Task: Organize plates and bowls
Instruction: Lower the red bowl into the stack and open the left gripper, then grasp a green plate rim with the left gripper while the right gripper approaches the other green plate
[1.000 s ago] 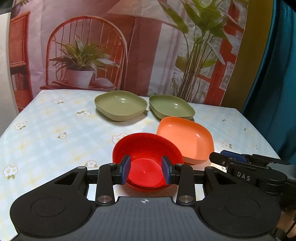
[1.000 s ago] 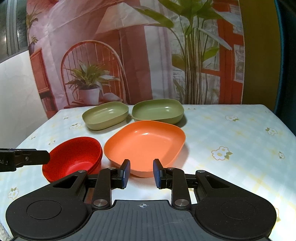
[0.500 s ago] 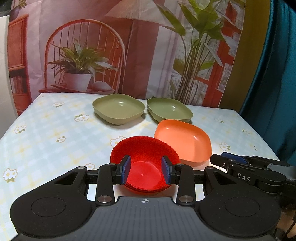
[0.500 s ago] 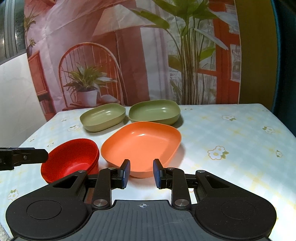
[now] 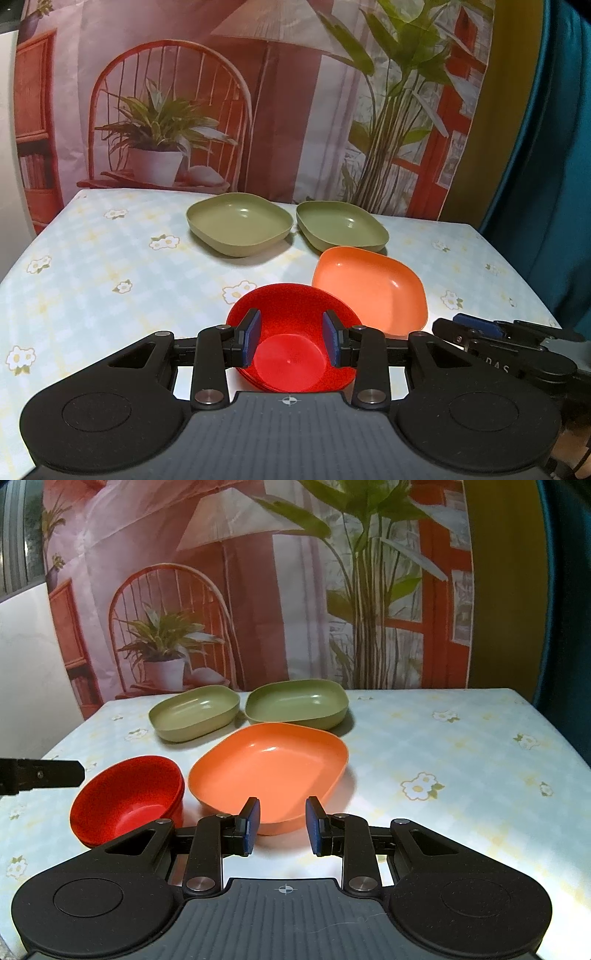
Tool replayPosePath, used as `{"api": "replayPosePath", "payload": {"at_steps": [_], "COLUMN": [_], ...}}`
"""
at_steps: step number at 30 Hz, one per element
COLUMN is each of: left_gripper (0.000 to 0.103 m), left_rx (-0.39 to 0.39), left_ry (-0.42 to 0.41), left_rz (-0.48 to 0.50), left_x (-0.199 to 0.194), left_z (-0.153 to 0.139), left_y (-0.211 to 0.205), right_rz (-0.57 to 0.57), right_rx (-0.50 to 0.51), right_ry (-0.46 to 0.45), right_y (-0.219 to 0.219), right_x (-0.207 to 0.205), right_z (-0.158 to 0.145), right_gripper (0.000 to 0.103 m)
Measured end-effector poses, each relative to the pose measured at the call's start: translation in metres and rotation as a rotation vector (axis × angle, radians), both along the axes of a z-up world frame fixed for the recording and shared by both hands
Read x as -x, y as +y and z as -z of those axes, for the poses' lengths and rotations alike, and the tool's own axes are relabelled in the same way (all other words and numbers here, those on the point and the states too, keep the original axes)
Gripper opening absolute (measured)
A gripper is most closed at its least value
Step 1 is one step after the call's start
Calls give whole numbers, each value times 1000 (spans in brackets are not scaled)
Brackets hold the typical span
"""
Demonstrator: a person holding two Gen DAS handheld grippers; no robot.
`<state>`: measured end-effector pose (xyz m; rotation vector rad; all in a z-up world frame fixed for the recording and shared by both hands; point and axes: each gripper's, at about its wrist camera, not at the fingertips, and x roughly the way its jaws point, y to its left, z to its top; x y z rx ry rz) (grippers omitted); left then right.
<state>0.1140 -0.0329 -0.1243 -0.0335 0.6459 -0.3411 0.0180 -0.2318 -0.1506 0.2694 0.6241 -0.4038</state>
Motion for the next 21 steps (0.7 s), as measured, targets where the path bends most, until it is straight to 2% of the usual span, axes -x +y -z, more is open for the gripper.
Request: {"api": "replayPosePath", "payload": {"at_steps": [11,21], "left_gripper": [38,38], "left_rx": [11,-6], "left_ry": [20,14], "left_rz": [-38,-80], "left_x": [-14,-56], "left_z": [1,-9], "left_y": [16,34], "right_rz": [-32,-110], "right_rx": [27,41], "right_ry": [14,-28], "right_y": [1,-13], "right_x": [-16,-69], "right_z": [-4,-30], "right_gripper": [25,25]}}
